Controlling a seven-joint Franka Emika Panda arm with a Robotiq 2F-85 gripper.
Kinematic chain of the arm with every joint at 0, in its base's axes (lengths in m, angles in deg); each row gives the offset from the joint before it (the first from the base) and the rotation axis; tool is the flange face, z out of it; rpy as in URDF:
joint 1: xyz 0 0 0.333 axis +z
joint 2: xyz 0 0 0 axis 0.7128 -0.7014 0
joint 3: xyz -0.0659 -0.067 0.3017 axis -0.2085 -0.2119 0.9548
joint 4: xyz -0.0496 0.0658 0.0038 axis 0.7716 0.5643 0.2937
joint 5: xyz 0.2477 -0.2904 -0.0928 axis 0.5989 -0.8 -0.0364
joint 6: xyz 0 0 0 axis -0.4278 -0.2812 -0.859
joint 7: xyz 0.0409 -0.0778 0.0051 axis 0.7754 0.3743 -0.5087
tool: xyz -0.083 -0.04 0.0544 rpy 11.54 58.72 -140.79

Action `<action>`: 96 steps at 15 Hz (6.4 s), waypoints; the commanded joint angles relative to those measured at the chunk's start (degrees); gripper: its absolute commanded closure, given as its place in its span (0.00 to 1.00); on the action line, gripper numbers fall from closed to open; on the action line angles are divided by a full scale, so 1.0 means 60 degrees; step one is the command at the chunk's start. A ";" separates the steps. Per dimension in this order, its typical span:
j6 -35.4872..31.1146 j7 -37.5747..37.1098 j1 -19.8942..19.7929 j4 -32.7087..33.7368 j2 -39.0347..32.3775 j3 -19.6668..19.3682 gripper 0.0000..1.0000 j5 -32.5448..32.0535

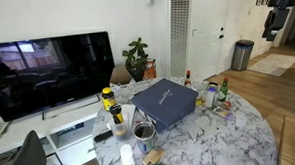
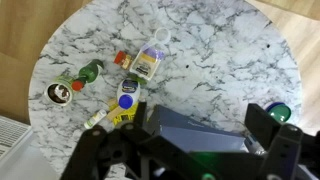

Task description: Remove the lid from the gray shoe box and place it on the table

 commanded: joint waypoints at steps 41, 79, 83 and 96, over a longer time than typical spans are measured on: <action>-0.5169 0.1944 0.0707 0.1062 -0.7405 -0.0248 0.00 0.7673; -0.2646 0.2316 -0.2274 0.9162 -1.5077 0.2640 0.00 0.8258; -0.2342 0.2199 -0.2387 0.9275 -1.5201 0.2706 0.19 0.8353; 0.0447 0.2029 -0.3180 0.9084 -1.4451 0.2580 1.00 0.8763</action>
